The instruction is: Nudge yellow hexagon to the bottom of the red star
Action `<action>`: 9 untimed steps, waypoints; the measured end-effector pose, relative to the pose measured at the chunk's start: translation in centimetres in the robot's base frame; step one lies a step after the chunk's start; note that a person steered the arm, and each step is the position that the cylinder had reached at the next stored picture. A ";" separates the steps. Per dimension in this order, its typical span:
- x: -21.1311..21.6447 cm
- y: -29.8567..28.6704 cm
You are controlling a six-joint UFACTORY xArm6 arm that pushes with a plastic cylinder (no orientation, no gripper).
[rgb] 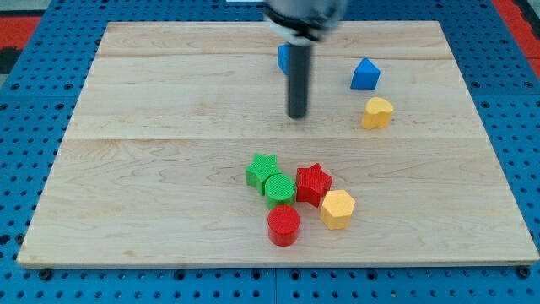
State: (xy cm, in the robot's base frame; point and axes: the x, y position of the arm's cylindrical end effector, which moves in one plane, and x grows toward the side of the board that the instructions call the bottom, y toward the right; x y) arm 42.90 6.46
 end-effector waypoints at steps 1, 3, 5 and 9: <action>7.5 5.9; 13.4 9.1; 14.4 6.9; 12.2 8.7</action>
